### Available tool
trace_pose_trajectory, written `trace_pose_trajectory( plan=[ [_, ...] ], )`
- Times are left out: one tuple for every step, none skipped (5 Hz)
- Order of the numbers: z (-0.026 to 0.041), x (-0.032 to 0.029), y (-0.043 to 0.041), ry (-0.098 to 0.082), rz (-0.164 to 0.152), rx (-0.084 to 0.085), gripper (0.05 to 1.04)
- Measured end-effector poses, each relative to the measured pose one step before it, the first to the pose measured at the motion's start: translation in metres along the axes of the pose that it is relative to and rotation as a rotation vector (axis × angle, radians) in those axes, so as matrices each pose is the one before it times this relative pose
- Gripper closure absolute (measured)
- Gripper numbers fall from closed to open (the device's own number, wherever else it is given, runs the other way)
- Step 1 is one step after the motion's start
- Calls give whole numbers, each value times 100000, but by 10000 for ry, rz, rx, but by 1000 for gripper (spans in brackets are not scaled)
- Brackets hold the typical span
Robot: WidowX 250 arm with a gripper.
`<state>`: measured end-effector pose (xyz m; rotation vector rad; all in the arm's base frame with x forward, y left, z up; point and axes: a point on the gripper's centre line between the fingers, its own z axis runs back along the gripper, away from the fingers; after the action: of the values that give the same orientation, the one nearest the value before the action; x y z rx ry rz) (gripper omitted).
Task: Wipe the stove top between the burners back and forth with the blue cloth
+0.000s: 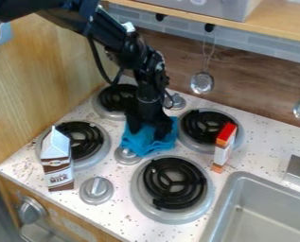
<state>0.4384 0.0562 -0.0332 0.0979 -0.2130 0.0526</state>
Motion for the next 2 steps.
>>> trace_pose_trajectory(
  plan=[
    [-107, -57, 61, 35, 105, -35, 83],
    [63, -1167, -278, 56, 82, -31, 83]
  ],
)
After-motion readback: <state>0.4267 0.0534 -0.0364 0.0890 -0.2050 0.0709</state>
